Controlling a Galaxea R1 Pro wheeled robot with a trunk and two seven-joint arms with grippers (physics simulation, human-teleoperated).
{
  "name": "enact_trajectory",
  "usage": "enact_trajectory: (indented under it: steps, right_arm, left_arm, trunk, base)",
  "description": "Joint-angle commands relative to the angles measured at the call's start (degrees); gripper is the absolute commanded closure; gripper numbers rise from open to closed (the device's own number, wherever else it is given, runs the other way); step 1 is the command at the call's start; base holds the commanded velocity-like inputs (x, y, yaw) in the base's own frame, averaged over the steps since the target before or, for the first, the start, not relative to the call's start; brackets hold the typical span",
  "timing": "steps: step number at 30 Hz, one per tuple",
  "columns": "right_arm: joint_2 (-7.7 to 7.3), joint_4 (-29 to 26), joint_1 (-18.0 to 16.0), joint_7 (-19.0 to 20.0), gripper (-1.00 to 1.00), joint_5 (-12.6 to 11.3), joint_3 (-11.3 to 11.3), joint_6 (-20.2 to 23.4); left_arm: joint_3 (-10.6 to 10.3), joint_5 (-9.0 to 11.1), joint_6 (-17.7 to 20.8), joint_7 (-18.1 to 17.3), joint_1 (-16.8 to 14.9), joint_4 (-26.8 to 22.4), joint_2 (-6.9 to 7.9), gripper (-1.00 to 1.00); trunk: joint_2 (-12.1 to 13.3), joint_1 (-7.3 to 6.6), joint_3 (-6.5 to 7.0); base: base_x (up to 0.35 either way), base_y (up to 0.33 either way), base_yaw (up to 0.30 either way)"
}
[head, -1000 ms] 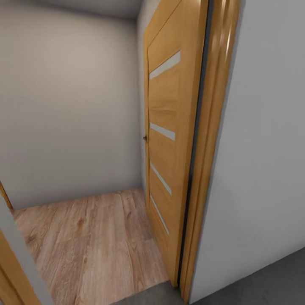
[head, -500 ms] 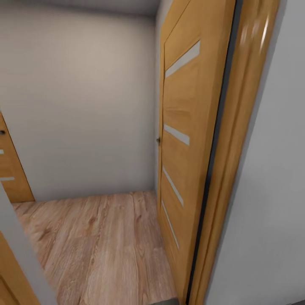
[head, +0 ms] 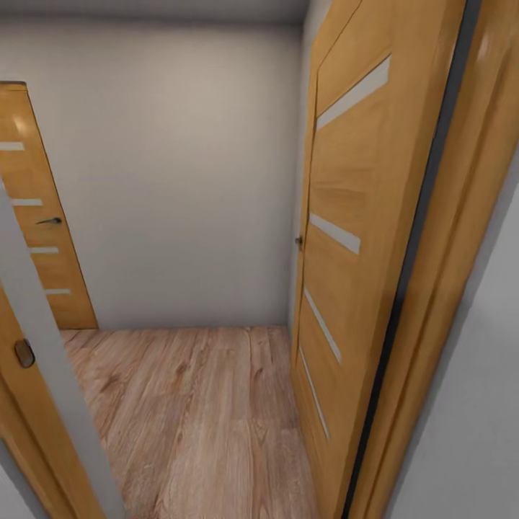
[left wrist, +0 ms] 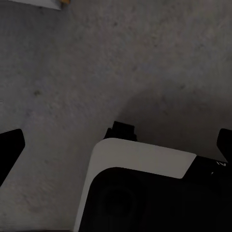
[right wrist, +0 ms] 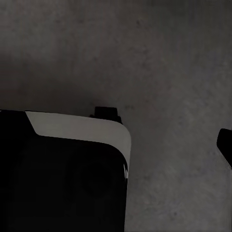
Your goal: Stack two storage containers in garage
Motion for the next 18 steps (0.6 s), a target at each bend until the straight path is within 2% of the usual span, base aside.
enact_trajectory:
  steps: [1,18]
  right_arm:
    - [0.02,0.18,-0.07,-0.02,-1.00,-0.52,0.49,-0.35]
    - [0.02,0.18,-0.07,-0.02,-1.00,-0.42,0.49,-0.36]
  left_arm:
    - [-0.11,0.39,-0.19,0.08,-0.04,0.05,-0.01,-1.00]
    - [-0.17,0.31,-0.19,-0.01,-0.04,0.05,-0.01,-1.00]
  trunk:
    - [-0.04,0.00,-0.06]
    - [-0.04,0.00,-0.06]
  base:
    - [0.002,-0.001,0.273]
    - [0.000,0.000,0.272]
